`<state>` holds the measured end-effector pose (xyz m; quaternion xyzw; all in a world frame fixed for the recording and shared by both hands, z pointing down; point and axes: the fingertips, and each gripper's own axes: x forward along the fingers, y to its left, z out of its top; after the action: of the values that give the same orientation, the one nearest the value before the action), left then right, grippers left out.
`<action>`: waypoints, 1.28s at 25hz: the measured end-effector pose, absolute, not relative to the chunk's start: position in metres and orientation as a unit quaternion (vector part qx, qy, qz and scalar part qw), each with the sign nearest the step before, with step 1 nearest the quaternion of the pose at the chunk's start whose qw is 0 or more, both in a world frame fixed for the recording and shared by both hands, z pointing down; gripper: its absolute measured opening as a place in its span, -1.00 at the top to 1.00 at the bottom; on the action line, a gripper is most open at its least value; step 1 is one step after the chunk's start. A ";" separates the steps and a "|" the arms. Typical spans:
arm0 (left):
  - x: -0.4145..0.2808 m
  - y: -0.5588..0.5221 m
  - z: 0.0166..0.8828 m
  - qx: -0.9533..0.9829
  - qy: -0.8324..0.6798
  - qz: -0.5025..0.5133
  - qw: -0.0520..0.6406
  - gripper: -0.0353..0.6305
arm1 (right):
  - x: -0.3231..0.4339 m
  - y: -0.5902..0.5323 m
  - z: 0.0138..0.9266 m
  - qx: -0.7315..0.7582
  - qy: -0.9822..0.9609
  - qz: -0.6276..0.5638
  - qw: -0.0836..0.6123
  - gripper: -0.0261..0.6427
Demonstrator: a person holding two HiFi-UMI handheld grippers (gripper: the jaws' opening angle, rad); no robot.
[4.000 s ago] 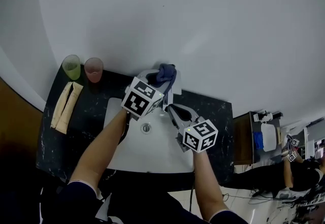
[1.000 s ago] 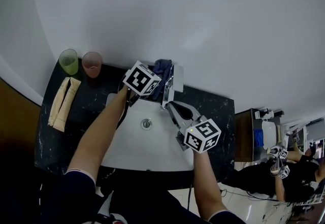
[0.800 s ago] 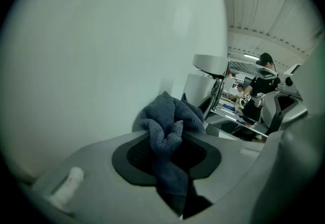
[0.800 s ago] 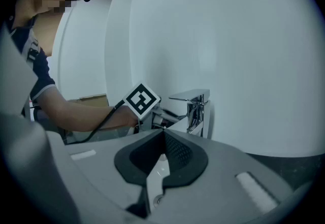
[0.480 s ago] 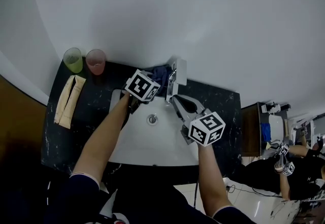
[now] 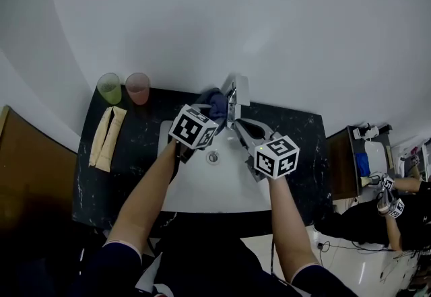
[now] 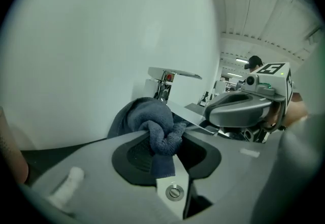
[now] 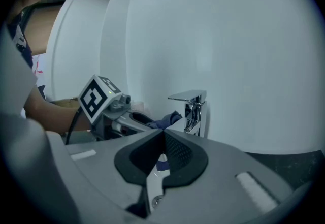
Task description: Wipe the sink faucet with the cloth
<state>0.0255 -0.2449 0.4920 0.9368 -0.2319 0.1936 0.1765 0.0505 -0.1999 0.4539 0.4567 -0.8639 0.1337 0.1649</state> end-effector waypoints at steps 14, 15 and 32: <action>-0.002 -0.183 0.410 0.949 -0.262 0.136 0.110 0.55 | 0.045 -0.180 0.400 0.469 -0.871 0.071 0.128 0.91; -0.002 -0.178 0.403 0.948 -0.270 0.133 0.104 0.55 | 0.046 -0.177 0.392 0.465 -0.875 0.065 0.119 0.91; 0.013 -0.077 0.370 0.918 -0.366 0.098 0.116 0.55 | 0.081 -0.073 0.351 0.427 -0.902 0.031 0.052 0.91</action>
<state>0.0130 -0.0773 0.3699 0.9183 -0.3659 0.0975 0.1159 0.0809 -0.0725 0.3508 0.4271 -0.9022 0.0308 0.0521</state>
